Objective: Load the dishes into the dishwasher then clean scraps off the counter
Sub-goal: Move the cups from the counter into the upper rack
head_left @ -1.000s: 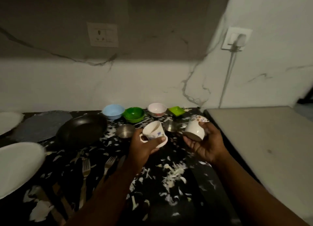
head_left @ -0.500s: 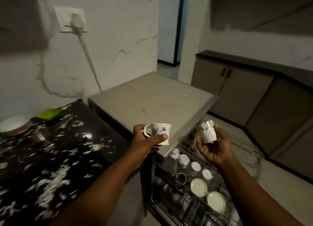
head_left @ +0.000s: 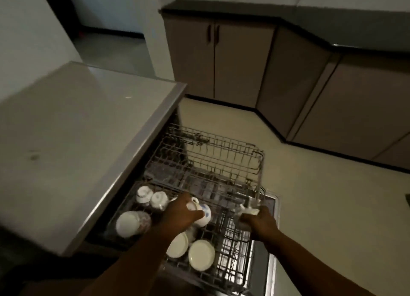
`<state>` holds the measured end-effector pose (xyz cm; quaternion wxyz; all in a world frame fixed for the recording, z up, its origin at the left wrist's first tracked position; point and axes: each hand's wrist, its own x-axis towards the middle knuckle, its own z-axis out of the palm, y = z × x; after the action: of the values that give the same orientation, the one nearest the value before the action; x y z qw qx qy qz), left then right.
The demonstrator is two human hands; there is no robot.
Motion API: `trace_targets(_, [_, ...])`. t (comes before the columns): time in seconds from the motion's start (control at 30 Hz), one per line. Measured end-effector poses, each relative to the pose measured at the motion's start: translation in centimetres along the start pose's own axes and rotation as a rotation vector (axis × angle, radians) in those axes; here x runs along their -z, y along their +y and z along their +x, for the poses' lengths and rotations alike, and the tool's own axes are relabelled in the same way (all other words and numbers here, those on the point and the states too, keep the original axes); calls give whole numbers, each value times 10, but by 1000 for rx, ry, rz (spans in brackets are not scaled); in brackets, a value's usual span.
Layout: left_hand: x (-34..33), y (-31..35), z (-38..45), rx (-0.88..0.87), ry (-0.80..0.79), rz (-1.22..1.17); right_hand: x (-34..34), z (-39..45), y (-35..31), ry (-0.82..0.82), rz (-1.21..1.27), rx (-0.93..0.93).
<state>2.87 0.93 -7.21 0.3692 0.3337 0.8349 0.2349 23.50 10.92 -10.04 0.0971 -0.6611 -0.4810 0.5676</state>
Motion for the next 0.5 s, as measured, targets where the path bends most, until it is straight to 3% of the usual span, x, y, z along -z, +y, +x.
trace_targets(0.1, [-25,-5,21,5,-39,154,-6,22,25,-46,-393,132])
trace_targets(0.17, [-39,-8,30,-44,-61,274,-14,25,28,-107,-524,206])
trace_targets(0.3, [-61,-10,47,-149,-50,327,-33,39,28,-102,-655,347])
trace_targets(0.5, [-86,-15,80,-252,-118,564,-49,62,21,-145,-805,323])
